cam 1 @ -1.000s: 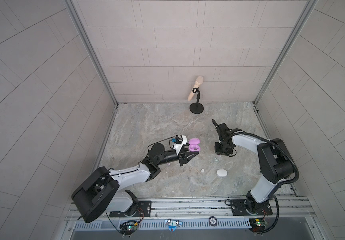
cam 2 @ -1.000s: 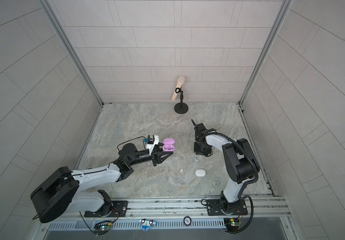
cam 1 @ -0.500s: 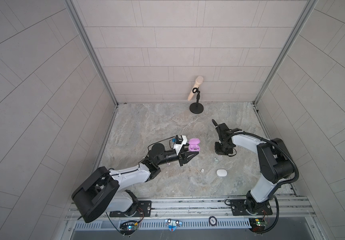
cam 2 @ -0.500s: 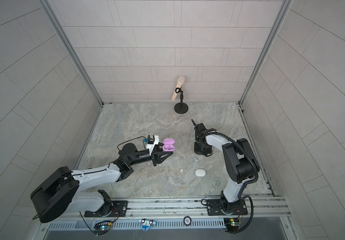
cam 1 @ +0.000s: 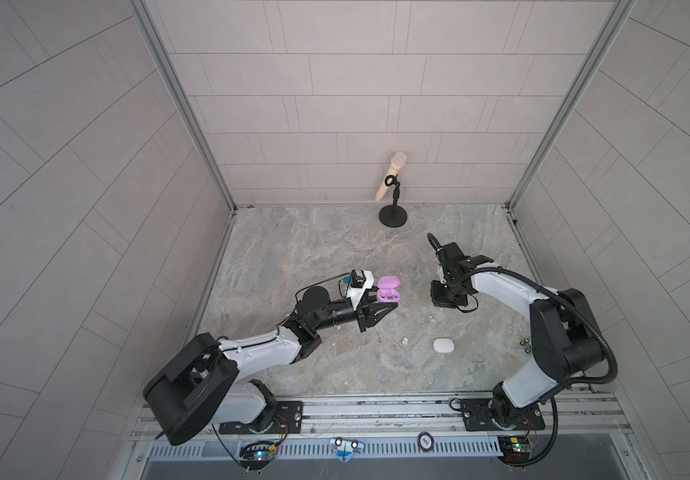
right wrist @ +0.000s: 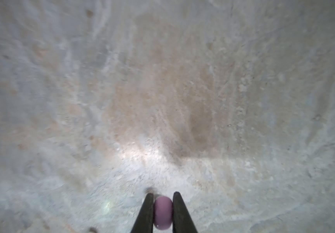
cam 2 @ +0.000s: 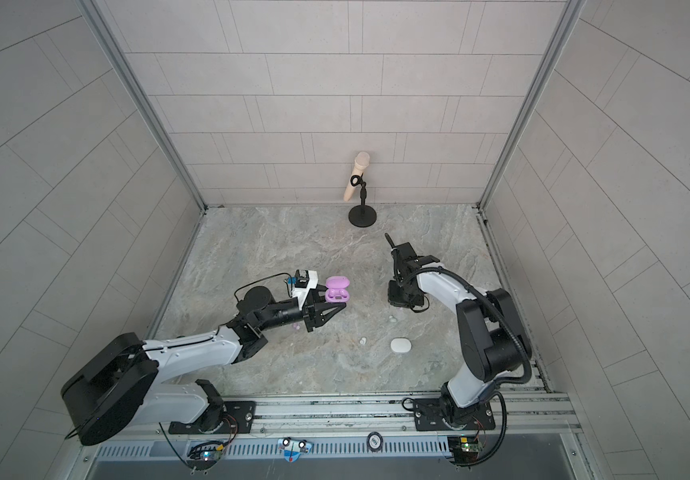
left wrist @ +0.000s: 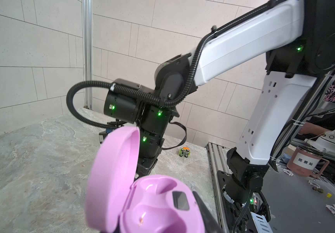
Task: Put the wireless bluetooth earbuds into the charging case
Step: 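Lift the pink earbud and carry it toward the open case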
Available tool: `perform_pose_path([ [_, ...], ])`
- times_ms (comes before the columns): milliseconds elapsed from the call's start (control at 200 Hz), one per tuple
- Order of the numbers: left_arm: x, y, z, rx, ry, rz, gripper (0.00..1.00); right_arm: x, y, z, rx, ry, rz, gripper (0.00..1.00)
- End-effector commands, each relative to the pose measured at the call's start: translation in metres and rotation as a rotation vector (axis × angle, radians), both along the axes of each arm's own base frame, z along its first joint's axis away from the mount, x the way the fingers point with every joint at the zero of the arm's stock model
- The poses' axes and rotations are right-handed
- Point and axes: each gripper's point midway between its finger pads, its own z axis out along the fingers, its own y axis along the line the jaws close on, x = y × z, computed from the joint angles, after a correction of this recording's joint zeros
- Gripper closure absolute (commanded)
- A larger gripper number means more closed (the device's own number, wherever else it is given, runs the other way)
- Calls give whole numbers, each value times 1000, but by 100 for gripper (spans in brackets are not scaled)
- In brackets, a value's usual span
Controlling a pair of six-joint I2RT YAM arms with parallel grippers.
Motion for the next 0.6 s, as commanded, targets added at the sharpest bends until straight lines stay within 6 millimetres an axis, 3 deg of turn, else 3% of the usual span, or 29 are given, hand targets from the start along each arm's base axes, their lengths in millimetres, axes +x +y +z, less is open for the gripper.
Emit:
perform_pose_path([
  [0,1,1,12,-44,-34,3,78,-12,12,38,92,-41,39,88],
  [426,0,-7,31,-83,-98,-40,78,-57,62,191,483,-338,320,88],
  [596,0,-12,34,-91,-104,-68,78,-72,71,239,578,-481,408,88],
])
